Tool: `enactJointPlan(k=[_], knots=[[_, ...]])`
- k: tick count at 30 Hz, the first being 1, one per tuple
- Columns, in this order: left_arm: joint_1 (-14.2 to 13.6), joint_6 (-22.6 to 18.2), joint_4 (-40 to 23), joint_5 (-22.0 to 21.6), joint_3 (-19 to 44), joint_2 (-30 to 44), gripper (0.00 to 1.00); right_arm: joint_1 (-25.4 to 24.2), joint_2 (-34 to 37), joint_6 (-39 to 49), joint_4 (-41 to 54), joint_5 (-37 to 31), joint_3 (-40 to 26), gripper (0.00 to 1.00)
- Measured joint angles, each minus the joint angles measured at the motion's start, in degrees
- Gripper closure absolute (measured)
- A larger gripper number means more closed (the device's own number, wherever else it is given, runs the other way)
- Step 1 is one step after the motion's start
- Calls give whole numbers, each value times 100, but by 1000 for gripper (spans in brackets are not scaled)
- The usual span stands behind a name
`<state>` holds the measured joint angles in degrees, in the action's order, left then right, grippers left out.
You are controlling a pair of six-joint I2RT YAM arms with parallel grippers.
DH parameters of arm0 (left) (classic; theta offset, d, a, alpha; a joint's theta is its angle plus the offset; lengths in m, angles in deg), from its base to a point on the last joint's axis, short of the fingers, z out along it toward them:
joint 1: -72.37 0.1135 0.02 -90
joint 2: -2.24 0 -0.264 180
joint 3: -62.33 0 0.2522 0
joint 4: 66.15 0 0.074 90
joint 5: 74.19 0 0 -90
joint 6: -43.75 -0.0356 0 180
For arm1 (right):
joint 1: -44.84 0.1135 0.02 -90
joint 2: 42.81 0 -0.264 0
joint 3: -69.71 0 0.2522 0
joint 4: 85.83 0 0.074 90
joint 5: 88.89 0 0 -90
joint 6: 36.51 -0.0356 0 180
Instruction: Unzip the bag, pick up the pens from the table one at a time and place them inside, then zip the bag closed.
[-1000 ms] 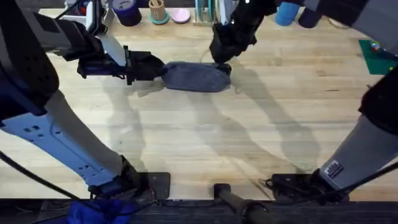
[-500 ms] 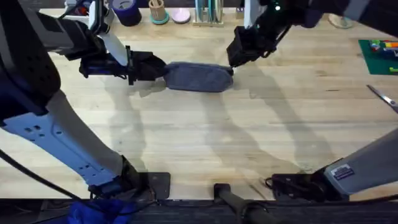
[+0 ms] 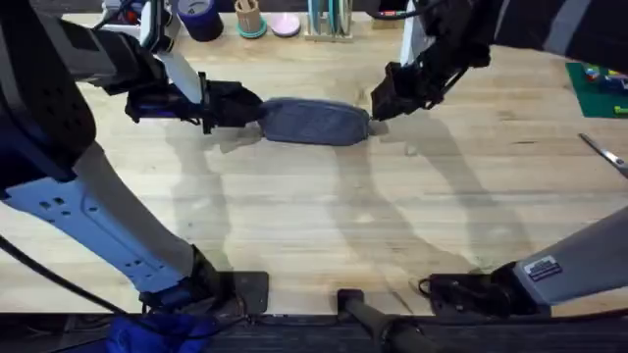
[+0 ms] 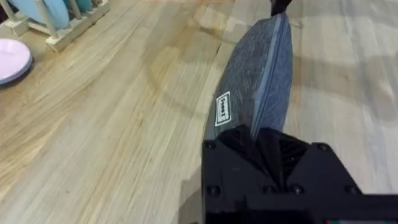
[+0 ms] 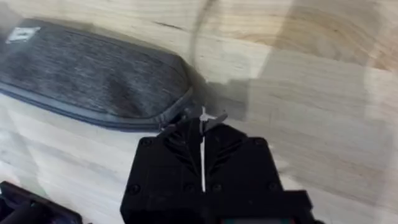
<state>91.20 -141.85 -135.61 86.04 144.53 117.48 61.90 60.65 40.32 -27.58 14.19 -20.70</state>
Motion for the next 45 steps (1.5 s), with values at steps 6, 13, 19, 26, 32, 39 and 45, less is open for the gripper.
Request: enactJointPlan(k=[6, 13, 19, 26, 32, 39, 45], knots=[[0, 32, -1, -13, 0, 0, 958, -71, 0, 42, -324, 139, 252, 966], [0, 51, -3, -16, 0, 0, 958, -209, -2, 102, -441, 346, 450, 966], [0, 51, -3, -19, 0, 0, 958, -232, 0, 257, -370, 348, 451, 966], [0, 51, -3, -19, 0, 0, 958, -439, -28, 411, -251, 457, 454, 966], [0, 51, 0, -26, 0, 0, 958, -492, -213, 630, -131, 376, 471, 966], [2, 51, 1, -44, 0, 0, 958, -714, -235, 767, 52, -270, 536, 925], [3, 51, 1, -46, 0, 0, 958, -710, -235, 790, 55, -466, 541, 106]])
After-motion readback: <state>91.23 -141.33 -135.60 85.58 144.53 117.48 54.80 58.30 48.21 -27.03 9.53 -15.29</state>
